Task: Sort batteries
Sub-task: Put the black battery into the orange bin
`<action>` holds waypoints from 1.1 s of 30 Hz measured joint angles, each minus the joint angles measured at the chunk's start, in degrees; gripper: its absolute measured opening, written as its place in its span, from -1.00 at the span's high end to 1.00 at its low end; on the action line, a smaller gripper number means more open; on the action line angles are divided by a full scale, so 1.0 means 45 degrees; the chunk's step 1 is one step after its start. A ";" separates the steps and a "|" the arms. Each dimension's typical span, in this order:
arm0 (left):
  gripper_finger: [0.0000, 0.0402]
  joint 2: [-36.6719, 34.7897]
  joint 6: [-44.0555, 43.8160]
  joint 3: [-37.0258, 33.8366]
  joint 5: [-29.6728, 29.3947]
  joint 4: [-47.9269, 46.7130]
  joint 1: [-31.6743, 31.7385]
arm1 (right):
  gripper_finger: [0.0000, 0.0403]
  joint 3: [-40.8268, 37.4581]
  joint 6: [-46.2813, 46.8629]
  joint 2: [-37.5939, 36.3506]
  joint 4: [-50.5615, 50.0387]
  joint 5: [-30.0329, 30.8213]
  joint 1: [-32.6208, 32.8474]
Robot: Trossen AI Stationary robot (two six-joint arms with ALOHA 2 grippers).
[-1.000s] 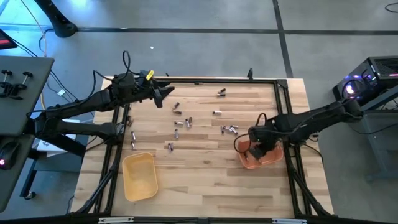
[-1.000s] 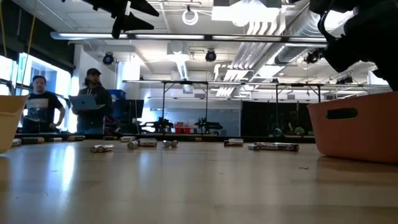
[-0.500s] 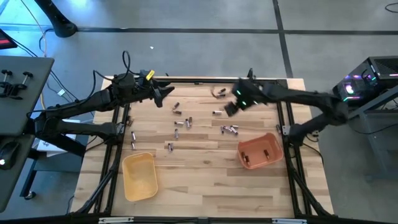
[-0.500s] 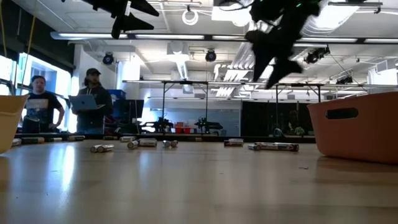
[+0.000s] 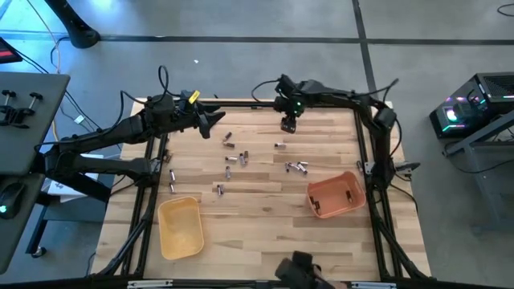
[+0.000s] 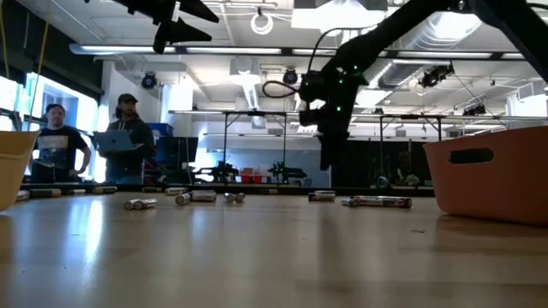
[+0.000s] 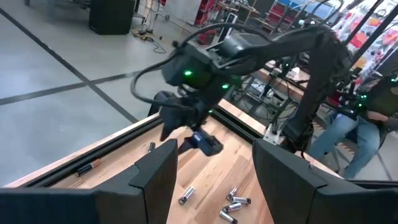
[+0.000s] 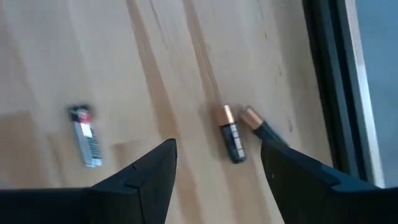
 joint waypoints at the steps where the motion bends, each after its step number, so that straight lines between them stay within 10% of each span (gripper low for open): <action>1: 0.01 0.0000 -0.0005 0.0000 0.0002 0.0004 0.0000 | -0.13 0.0027 -0.0336 0.0144 0.0020 -0.0001 -0.0064; 21: 0.01 0.0000 -0.0651 0.0010 -0.0005 -0.0170 -0.0005 | -0.06 0.0032 -0.2343 0.1809 0.0285 0.0390 -0.0237; 33: 0.01 0.0000 -0.0646 0.0010 -0.0005 0.0034 0.0000 | 0.88 0.0038 -0.0271 0.1559 -0.0777 0.0038 -0.0118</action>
